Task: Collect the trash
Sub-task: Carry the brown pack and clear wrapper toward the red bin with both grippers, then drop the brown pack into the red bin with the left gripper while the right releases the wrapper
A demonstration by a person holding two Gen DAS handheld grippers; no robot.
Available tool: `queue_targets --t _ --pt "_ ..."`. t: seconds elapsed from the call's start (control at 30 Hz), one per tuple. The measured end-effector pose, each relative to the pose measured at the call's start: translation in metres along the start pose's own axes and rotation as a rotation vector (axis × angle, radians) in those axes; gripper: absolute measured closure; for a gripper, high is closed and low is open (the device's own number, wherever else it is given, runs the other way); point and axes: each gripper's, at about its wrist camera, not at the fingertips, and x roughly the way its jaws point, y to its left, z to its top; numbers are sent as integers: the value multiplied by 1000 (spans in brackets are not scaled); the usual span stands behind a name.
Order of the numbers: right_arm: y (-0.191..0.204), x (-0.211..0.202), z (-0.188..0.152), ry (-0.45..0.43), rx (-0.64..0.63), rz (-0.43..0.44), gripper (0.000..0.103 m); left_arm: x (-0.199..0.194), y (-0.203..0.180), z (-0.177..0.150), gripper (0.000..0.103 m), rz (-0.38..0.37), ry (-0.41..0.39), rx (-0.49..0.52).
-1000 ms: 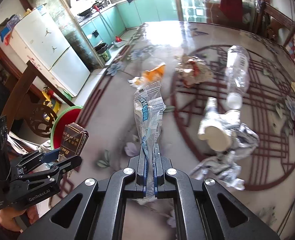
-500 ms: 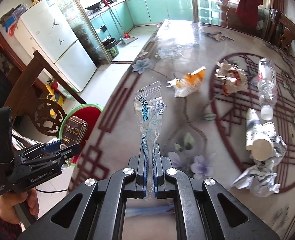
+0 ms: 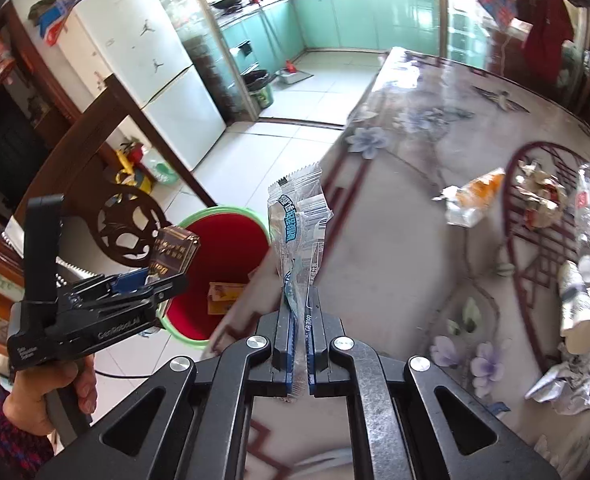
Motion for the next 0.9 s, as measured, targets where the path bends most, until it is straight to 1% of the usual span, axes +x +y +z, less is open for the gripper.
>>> queue_targets --t 0.2,0.3,0.47,0.57,0.7,0.83,0.9 --pt "32 25 9 33 -47 50 100 0 32 6 60 36 -7 -30" --pt "44 34 13 37 -75 58 100 3 45 8 60 56 5 -37" --pt "59 44 20 37 -112 69 100 9 58 10 60 64 16 -47" --pt "64 50 24 39 -118 86 100 11 62 13 60 62 17 -54" --pt "68 55 28 44 -124 96 100 13 60 16 60 56 17 -39" --pt "68 58 30 17 -115 162 99 15 60 18 56 48 16 -43" --pt "69 59 31 19 -107 175 97 14 61 18 55 50 12 -52"
